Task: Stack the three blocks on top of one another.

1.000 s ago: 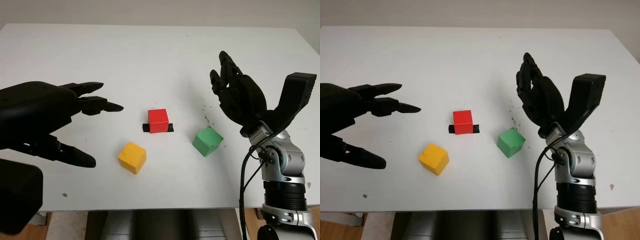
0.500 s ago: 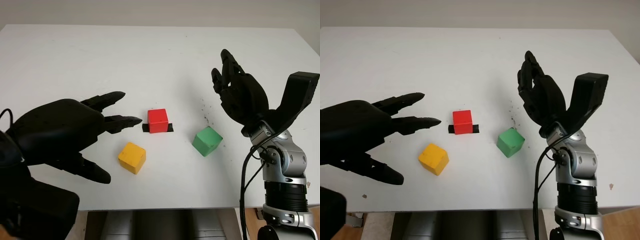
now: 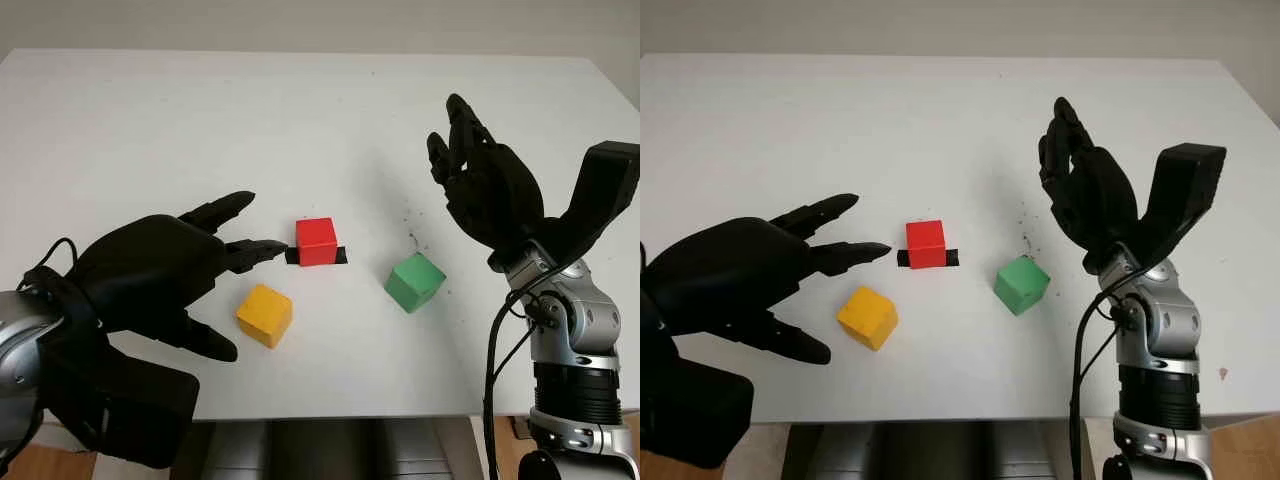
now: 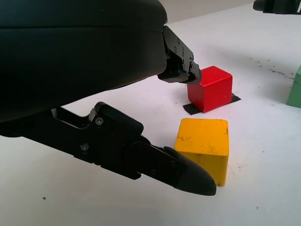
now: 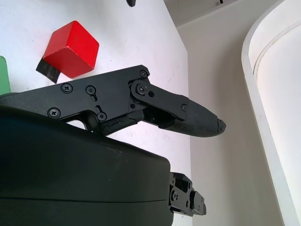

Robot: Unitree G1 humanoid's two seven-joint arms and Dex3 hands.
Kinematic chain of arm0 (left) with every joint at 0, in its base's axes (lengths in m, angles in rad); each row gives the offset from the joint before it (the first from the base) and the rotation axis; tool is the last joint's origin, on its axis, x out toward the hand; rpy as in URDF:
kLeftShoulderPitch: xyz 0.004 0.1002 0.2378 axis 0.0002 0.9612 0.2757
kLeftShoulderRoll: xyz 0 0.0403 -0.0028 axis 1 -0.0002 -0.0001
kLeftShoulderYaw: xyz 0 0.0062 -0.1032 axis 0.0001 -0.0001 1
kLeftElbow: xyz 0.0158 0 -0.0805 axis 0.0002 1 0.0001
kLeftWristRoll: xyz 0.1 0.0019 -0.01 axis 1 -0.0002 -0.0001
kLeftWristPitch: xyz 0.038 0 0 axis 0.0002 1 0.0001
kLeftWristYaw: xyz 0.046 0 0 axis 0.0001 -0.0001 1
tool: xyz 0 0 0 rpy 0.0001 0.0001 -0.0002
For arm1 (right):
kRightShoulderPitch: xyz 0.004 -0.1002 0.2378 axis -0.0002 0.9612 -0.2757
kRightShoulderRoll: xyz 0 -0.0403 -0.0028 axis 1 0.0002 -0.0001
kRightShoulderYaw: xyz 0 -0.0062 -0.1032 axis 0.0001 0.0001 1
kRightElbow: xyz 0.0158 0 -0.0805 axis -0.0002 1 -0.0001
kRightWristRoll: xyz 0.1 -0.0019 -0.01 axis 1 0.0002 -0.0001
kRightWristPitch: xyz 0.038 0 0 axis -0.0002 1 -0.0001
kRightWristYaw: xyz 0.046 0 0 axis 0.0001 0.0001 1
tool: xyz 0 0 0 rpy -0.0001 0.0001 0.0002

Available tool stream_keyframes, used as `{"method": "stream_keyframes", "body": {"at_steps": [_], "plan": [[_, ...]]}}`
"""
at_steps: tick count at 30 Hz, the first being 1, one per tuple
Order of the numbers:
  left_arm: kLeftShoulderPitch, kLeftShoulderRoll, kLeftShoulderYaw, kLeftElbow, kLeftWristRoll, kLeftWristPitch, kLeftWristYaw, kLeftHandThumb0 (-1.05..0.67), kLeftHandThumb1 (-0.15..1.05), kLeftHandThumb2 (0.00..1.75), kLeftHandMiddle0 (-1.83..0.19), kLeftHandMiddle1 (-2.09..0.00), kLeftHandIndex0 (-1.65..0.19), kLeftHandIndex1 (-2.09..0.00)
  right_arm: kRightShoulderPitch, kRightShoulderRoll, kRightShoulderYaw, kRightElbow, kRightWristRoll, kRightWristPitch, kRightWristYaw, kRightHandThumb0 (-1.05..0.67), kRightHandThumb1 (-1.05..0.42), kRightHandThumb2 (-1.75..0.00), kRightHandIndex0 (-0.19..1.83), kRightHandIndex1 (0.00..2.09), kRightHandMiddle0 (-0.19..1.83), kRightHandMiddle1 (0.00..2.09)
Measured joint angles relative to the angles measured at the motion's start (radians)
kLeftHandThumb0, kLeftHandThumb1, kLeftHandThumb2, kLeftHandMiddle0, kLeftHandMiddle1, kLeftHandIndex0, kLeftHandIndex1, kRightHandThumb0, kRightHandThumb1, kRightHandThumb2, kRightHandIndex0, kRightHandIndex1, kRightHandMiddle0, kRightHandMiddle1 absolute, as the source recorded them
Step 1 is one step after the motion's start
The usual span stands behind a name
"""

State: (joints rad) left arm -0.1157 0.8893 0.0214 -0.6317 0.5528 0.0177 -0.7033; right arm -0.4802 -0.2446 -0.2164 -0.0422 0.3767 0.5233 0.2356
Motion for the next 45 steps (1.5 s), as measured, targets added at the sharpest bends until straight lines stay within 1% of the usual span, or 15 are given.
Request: {"method": "stream_keyframes", "body": {"at_steps": [13, 14, 16, 17, 20, 26, 34, 40, 45], "plan": [[-0.005, -0.053, -0.023, 0.059, 0.037, -0.062, 0.033, -0.71, 0.92, 0.05, 0.11, -0.06, -0.34, -0.13, 0.000, 0.000, -0.002, -0.001, 0.010, 0.000, -0.002, -0.64, -1.05, -0.73, -0.19, 0.00, -0.19, 0.00], [-0.005, -0.054, -0.023, 0.060, 0.043, -0.066, 0.036, -0.71, 0.92, 0.05, 0.09, -0.06, -0.30, -0.25, 0.000, 0.000, -0.002, -0.001, 0.011, 0.000, -0.001, -0.63, -1.05, -0.73, -0.19, 0.00, -0.19, 0.00], [-0.001, -0.060, -0.025, 0.066, 0.056, -0.076, 0.052, -0.70, 0.92, 0.05, 0.08, -0.06, -0.03, -0.83, 0.000, 0.000, -0.002, -0.001, 0.012, 0.001, -0.002, -0.63, -1.05, -0.73, -0.19, 0.00, -0.19, 0.00], [0.004, -0.064, -0.026, 0.070, 0.066, -0.083, 0.063, -0.69, 0.92, 0.05, 0.06, -0.06, 0.04, -1.04, 0.000, 0.000, -0.002, -0.001, 0.013, 0.001, -0.002, -0.63, -1.05, -0.73, -0.19, 0.00, -0.19, 0.00], [0.013, -0.073, -0.032, 0.081, 0.091, -0.103, 0.090, -0.68, 0.92, 0.05, 0.04, -0.06, 0.08, -1.22, 0.000, 0.000, -0.002, -0.001, 0.013, 0.001, -0.003, -0.63, -1.05, -0.73, -0.19, 0.00, -0.19, 0.00], [0.022, -0.084, -0.047, 0.098, 0.150, -0.127, 0.108, -0.65, 0.92, 0.05, 0.02, -0.06, 0.05, -1.29, 0.000, 0.000, -0.002, -0.003, 0.013, 0.001, -0.006, -0.63, -1.05, -0.73, -0.19, 0.00, -0.19, 0.00], [0.025, -0.085, -0.066, 0.122, 0.195, -0.157, 0.115, -0.64, 0.93, 0.06, -0.02, -0.06, -0.02, -1.26, 0.000, 0.000, -0.001, -0.003, 0.015, 0.004, -0.012, -0.63, -1.05, -0.74, -0.19, 0.00, -0.19, 0.00], [0.026, -0.094, -0.075, 0.155, 0.204, -0.183, 0.149, -0.65, 0.94, 0.06, -0.04, -0.06, -0.02, -1.25, 0.000, -0.001, -0.001, -0.003, 0.017, 0.012, -0.014, -0.63, -1.05, -0.73, -0.19, 0.00, -0.19, 0.00], [0.031, -0.111, -0.083, 0.180, 0.212, -0.189, 0.169, -0.64, 0.94, 0.06, -0.03, -0.06, 0.01, -1.24, 0.000, -0.001, -0.001, -0.004, 0.020, 0.017, -0.015, -0.63, -1.05, -0.74, -0.19, 0.00, -0.19, 0.00]]}}
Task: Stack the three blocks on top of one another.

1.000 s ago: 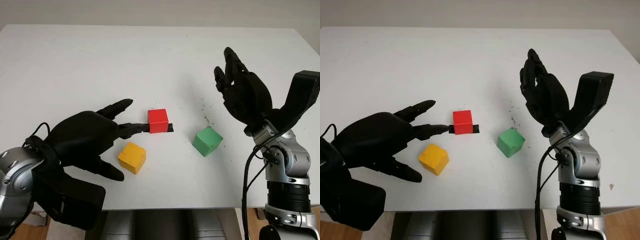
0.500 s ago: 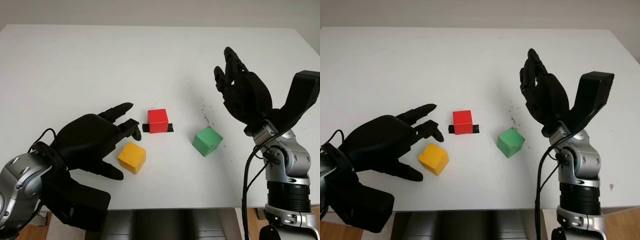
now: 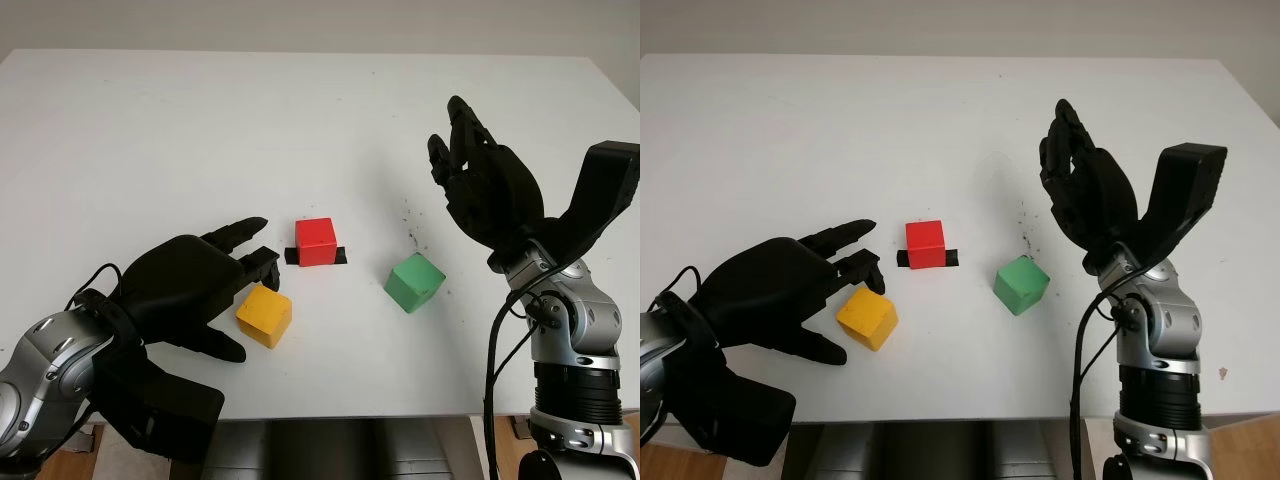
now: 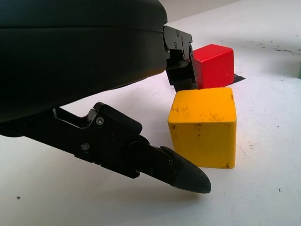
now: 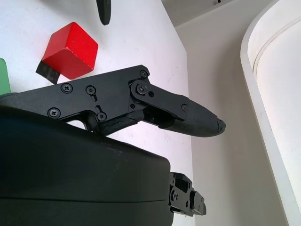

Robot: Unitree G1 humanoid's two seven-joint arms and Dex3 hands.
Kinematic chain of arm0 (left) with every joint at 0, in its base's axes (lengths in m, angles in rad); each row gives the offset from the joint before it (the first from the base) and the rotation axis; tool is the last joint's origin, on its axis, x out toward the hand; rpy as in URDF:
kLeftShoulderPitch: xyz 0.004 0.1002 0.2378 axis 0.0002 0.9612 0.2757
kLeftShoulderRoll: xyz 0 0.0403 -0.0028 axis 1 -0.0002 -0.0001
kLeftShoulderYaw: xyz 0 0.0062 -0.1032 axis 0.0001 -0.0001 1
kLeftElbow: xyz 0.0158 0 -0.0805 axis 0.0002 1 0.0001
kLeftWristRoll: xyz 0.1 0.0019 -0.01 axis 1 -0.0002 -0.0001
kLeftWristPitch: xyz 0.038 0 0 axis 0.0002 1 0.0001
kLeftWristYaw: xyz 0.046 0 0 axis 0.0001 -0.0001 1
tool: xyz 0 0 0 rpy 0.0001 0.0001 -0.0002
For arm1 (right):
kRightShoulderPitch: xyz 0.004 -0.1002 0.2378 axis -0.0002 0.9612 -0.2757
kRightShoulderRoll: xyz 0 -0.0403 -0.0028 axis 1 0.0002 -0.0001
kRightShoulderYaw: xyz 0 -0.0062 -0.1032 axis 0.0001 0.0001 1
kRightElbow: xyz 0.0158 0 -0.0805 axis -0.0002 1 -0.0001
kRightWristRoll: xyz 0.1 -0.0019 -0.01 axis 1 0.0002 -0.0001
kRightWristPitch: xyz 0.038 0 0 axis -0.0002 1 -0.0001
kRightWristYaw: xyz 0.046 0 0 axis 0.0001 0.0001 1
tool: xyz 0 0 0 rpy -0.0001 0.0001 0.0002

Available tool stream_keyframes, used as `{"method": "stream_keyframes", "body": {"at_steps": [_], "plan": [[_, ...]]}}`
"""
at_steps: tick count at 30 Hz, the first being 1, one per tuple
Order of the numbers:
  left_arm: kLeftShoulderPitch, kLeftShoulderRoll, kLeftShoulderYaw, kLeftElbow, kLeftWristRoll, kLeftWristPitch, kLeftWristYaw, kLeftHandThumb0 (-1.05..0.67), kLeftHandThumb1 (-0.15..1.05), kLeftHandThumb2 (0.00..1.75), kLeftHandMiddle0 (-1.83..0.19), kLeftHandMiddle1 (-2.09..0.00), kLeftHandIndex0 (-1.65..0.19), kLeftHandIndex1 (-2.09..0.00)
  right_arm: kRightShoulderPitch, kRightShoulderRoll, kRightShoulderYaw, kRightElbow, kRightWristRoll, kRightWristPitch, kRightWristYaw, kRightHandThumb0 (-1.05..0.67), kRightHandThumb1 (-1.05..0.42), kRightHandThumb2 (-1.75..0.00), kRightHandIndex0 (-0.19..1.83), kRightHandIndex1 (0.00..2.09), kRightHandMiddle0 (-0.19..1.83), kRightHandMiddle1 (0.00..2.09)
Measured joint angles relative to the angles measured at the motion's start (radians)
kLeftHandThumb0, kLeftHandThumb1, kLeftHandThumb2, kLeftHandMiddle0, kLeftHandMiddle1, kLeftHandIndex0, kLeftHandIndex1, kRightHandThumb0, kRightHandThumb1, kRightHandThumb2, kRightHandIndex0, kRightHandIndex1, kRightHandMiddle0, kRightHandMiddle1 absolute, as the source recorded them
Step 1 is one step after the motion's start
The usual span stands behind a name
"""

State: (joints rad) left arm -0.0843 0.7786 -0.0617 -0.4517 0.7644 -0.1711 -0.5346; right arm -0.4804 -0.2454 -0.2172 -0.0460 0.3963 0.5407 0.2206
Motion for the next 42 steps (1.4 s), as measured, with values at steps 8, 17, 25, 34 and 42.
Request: {"method": "stream_keyframes", "body": {"at_steps": [8, 17, 25, 34, 42], "plan": [[0.011, -0.033, -0.004, 0.040, -0.022, -0.034, 0.074, -0.47, 1.04, 0.06, -0.08, -0.06, 0.02, -1.42, 0.000, -0.001, -0.002, 0.000, 0.005, 0.001, 0.001, -0.62, -1.05, -0.73, -0.19, 0.00, -0.19, 0.00], [0.033, -0.060, -0.003, 0.075, -0.054, -0.056, 0.145, -0.37, 1.05, 0.13, -0.12, -0.06, 0.10, -1.83, 0.000, -0.001, -0.002, 0.000, 0.005, 0.001, 0.001, -0.63, -1.05, -0.73, -0.19, 0.00, -0.19, 0.00], [0.046, -0.067, 0.006, 0.084, -0.091, -0.062, 0.160, -0.38, 1.05, 0.11, -0.12, -0.06, 0.15, -1.97, 0.000, -0.006, 0.000, 0.000, 0.003, 0.000, 0.005, -0.63, -1.05, -0.73, -0.19, 0.00, -0.19, 0.00], [0.043, -0.068, 0.055, 0.070, -0.147, -0.035, 0.150, -0.39, 1.05, 0.09, -0.14, -0.06, 0.17, -2.01, 0.000, -0.007, 0.007, 0.000, -0.001, -0.002, 0.009, -0.63, -1.05, -0.75, -0.19, 0.00, -0.19, 0.00], [-0.049, -0.077, 0.148, 0.013, -0.400, 0.153, 0.048, -0.41, 1.05, 0.18, -0.17, -0.06, 0.17, -1.93, -0.001, -0.007, 0.012, 0.000, -0.007, -0.007, 0.012, -0.63, -1.05, -0.75, -0.19, 0.00, -0.19, 0.00]]}}
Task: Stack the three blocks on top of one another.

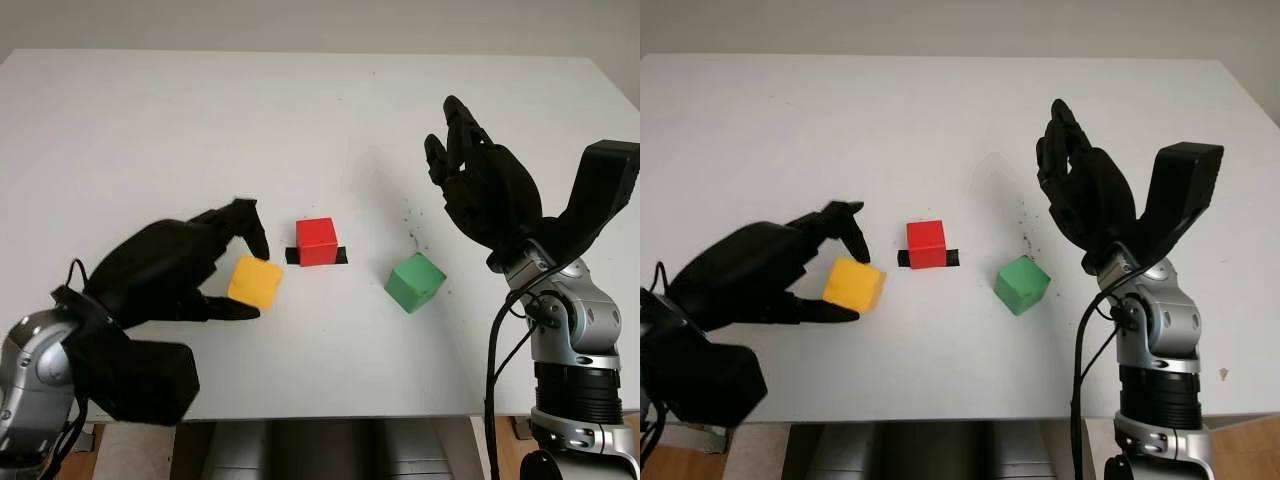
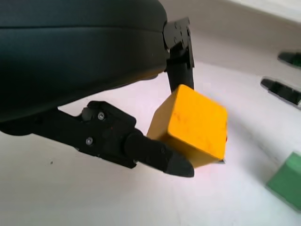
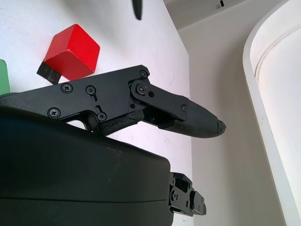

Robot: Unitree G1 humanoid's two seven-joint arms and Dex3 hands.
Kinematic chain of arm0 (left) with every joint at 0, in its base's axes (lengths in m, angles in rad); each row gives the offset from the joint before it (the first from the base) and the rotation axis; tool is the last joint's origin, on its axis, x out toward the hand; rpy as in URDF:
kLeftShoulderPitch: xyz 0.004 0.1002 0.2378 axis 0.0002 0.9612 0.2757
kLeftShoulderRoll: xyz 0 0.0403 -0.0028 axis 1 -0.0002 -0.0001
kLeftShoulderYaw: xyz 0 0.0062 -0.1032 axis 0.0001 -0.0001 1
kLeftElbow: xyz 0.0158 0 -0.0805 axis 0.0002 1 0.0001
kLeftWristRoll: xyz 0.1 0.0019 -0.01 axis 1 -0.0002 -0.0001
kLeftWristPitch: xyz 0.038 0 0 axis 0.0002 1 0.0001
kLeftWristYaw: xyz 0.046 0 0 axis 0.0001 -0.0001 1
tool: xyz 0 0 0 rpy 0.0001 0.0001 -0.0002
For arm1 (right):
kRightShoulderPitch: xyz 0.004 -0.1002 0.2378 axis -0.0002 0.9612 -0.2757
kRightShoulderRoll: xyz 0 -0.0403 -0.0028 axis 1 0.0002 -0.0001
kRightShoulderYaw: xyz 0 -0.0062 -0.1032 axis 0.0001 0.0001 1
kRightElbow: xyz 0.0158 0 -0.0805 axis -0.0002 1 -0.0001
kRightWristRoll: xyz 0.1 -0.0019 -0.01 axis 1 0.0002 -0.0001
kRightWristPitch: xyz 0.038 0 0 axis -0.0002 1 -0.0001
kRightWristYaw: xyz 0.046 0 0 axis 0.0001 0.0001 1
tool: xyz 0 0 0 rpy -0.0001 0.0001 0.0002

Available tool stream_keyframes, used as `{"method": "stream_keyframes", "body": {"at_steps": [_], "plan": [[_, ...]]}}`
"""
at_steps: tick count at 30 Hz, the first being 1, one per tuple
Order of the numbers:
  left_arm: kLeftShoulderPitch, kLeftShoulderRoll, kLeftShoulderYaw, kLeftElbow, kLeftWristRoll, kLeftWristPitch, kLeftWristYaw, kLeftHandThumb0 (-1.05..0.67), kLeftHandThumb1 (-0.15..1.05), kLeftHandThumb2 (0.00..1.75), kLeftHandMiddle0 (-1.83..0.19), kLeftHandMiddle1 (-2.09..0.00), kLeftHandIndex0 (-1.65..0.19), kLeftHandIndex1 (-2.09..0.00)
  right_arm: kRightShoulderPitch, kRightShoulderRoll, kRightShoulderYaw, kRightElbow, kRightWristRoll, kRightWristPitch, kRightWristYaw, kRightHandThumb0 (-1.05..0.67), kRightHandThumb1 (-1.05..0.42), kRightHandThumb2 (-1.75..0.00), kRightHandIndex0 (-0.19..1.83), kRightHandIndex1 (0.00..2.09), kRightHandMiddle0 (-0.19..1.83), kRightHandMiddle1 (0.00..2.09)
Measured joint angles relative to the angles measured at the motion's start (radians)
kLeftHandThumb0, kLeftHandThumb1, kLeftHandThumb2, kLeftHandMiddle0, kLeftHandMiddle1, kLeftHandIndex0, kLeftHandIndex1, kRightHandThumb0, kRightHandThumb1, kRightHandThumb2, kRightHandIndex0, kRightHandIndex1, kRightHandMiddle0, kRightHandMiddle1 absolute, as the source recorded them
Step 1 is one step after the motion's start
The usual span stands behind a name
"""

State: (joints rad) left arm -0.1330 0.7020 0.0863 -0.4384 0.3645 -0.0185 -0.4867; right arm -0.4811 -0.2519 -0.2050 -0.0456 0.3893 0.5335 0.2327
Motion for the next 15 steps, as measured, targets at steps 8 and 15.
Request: {"method": "stream_keyframes", "body": {"at_steps": [8, 15], "plan": [[-0.116, -0.019, 0.003, 0.014, -0.040, 0.107, 0.003, -0.41, 1.05, 0.20, -0.21, -0.06, 0.03, -1.81, -0.007, 0.003, 0.001, 0.006, -0.004, 0.000, -0.006, -0.64, -1.05, -0.74, -0.19, 0.00, -0.19, 0.00], [-0.188, -0.058, -0.045, 0.091, -0.014, 0.105, 0.052, -0.43, 1.05, 0.16, -0.26, -0.07, -0.08, -1.72, -0.006, -0.006, 0.035, 0.035, -0.063, -0.091, 0.035, -0.69, -1.05, -0.38, -0.19, 0.00, -0.19, 0.00]]}}
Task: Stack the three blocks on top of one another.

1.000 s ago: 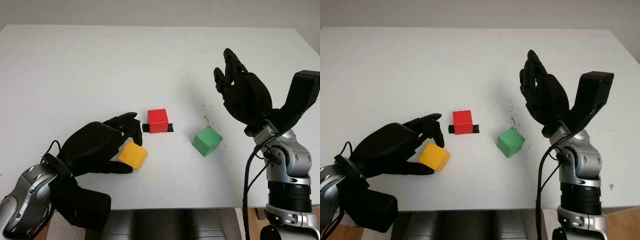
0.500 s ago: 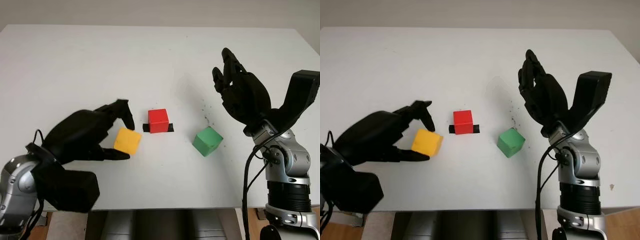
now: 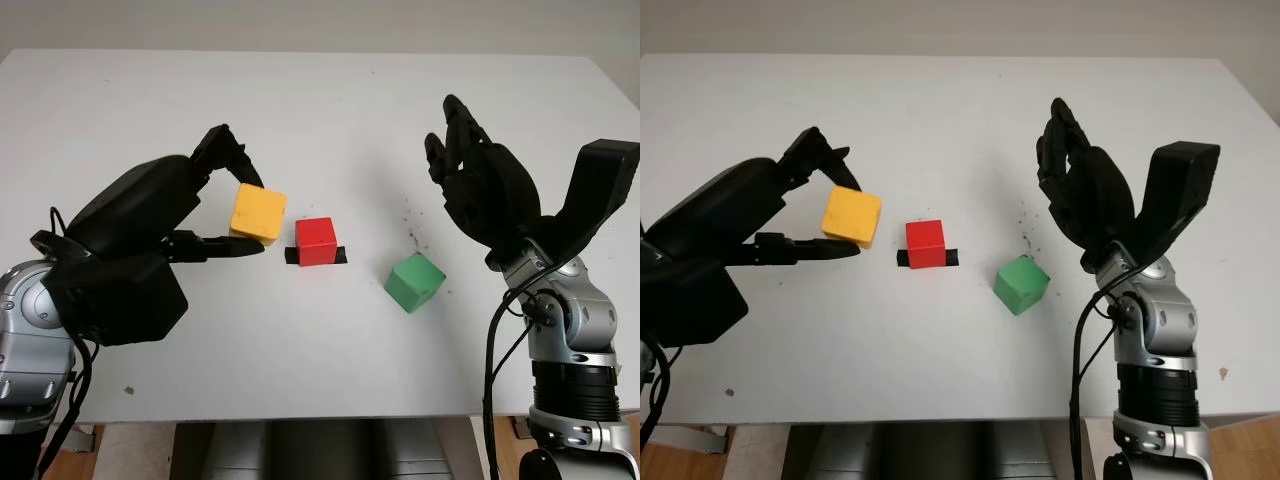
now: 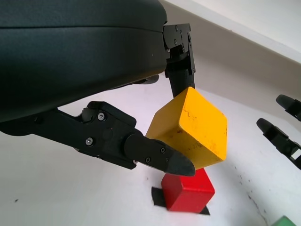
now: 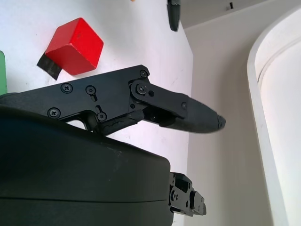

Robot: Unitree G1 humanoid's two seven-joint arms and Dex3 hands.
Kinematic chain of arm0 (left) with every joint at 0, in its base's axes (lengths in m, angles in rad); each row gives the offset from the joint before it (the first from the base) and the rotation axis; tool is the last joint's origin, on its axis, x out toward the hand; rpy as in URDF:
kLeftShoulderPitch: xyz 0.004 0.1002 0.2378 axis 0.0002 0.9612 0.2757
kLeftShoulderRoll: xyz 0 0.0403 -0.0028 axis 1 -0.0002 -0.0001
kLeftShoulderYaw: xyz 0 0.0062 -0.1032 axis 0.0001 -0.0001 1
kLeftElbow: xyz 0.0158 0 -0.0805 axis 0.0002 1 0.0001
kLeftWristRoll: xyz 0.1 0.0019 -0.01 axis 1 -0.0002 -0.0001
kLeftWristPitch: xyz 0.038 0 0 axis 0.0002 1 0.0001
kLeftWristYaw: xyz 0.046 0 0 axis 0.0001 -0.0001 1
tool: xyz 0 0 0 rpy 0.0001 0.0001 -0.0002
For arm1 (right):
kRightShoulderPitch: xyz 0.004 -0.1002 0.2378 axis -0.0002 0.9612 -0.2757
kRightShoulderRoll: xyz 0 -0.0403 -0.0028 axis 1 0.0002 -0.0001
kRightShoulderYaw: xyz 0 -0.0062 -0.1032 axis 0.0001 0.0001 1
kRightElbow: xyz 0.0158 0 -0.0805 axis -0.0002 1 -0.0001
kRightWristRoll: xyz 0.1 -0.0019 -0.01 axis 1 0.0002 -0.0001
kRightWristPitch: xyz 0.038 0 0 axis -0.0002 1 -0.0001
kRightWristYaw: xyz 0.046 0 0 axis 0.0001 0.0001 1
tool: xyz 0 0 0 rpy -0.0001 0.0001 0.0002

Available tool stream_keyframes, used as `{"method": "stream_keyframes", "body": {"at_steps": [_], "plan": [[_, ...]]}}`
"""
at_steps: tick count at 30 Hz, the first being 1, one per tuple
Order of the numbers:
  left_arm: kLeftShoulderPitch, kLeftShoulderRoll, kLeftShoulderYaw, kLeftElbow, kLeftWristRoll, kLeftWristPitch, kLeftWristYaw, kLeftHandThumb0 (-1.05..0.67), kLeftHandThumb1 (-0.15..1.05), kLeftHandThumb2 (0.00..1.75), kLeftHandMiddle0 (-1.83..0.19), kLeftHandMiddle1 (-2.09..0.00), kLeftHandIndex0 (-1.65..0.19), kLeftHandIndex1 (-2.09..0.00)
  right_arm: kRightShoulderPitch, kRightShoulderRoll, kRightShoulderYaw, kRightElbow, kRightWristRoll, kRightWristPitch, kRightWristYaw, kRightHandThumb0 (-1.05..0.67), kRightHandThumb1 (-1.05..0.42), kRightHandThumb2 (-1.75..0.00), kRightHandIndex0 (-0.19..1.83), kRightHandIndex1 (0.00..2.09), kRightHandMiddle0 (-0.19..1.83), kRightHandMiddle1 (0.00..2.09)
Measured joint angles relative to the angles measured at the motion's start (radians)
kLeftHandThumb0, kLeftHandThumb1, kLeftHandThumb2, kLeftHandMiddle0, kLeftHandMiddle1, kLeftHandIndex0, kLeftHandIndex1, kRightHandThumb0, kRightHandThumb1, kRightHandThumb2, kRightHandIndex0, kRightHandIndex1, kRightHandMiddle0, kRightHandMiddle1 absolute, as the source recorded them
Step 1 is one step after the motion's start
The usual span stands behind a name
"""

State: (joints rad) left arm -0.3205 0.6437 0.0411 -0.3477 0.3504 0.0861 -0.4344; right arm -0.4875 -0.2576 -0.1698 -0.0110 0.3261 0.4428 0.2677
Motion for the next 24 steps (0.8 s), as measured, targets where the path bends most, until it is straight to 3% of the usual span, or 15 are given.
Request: {"method": "stream_keyframes", "body": {"at_steps": [2, 6, 11, 17, 24], "plan": [[-0.028, -0.011, -0.023, 0.020, 0.017, 0.006, 0.010, -0.44, 1.05, 0.17, -0.26, -0.06, -0.09, -1.73, 0.000, 0.000, -0.004, 0.004, 0.006, 0.003, 0.001, -0.69, -1.05, -0.25, -0.19, 0.00, -0.19, 0.00], [-0.084, -0.044, -0.052, 0.066, 0.020, 0.008, 0.024, -0.42, 1.05, 0.15, -0.25, -0.06, -0.10, -1.76, 0.000, 0.000, -0.022, 0.003, 0.034, 0.036, -0.004, -0.63, -1.05, -0.18, -0.19, 0.00, -0.19, 0.00], [-0.157, -0.074, -0.107, 0.146, 0.020, 0.003, 0.023, -0.41, 1.05, 0.11, -0.26, -0.06, -0.15, -1.79, 0.001, 0.000, -0.027, 0.002, 0.038, 0.040, -0.009, -0.62, -1.05, -0.25, -0.19, 0.00, -0.19, 0.00], [-0.200, -0.133, -0.154, 0.232, 0.030, -0.009, 0.055, -0.41, 1.04, 0.07, -0.21, -0.04, -0.23, -1.77, 0.003, 0.001, -0.022, -0.001, 0.035, 0.041, -0.019, -0.62, -1.05, -0.29, -0.19, 0.00, -0.19, 0.00], [-0.218, -0.211, -0.188, 0.327, 0.040, -0.001, 0.105, -0.43, 1.05, 0.10, -0.14, -0.03, -0.19, -1.81, 0.005, 0.004, -0.019, -0.005, 0.036, 0.041, -0.023, -0.63, -1.05, -0.30, -0.19, 0.00, -0.19, 0.00]]}}
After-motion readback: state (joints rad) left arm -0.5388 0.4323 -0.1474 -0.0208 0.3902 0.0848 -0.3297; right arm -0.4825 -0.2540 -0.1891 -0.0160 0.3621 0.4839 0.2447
